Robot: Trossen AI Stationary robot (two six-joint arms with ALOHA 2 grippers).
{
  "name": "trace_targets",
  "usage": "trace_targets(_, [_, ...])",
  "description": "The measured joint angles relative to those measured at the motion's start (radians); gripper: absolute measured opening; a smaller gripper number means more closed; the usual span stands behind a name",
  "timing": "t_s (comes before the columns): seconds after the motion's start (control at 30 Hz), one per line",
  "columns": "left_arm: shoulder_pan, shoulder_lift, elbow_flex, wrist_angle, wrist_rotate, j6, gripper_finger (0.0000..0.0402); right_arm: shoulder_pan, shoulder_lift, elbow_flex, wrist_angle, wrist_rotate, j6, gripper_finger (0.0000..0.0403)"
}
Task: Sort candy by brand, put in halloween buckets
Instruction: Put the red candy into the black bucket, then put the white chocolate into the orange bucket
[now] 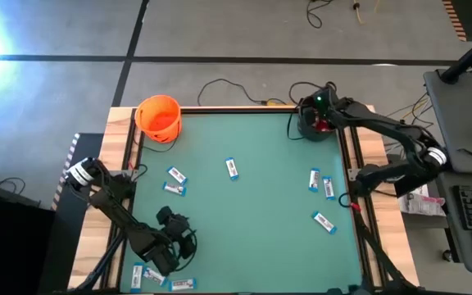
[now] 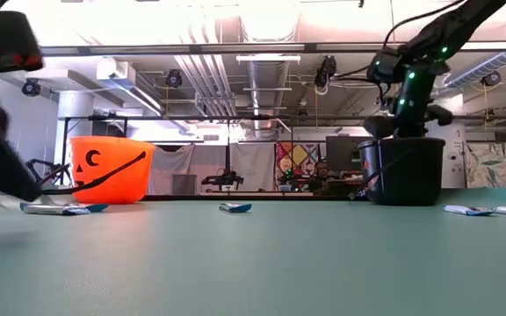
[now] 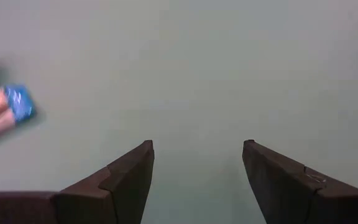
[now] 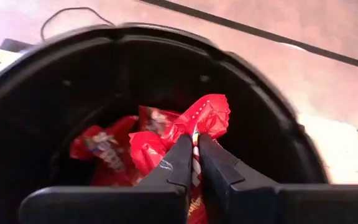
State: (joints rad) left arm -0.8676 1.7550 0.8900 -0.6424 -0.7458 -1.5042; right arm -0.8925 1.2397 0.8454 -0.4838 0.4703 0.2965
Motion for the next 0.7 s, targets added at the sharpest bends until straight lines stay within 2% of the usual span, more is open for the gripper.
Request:
trace_targets(0.1, [0.035, 0.0, 0.004, 0.013, -0.009, 0.059, 0.0233, 0.001, 0.047, 0.003, 0.025, -0.017, -0.003, 0.0038])
trace_targets(0.23, [0.101, 0.0, 0.002, 0.04, -0.005, 0.144, 0.0233, -0.005, 0.076, 0.003, 0.018, 0.005, -0.025, 0.0091])
trace_targets(0.4, [0.153, 0.0, 0.008, 0.111, 0.026, 0.287, 0.0233, -0.005, 0.039, 0.049, -0.018, 0.001, -0.055, 0.0161])
trace_targets(0.5, [0.16, -0.001, 0.013, 0.111, 0.027, 0.314, 0.0233, 0.005, 0.003, 0.106, -0.083, -0.003, -0.055, 0.0192])
trace_targets(0.7, [0.155, -0.006, 0.013, 0.11, 0.025, 0.32, 0.0233, 0.094, -0.081, 0.195, -0.189, -0.147, -0.061, 0.0225])
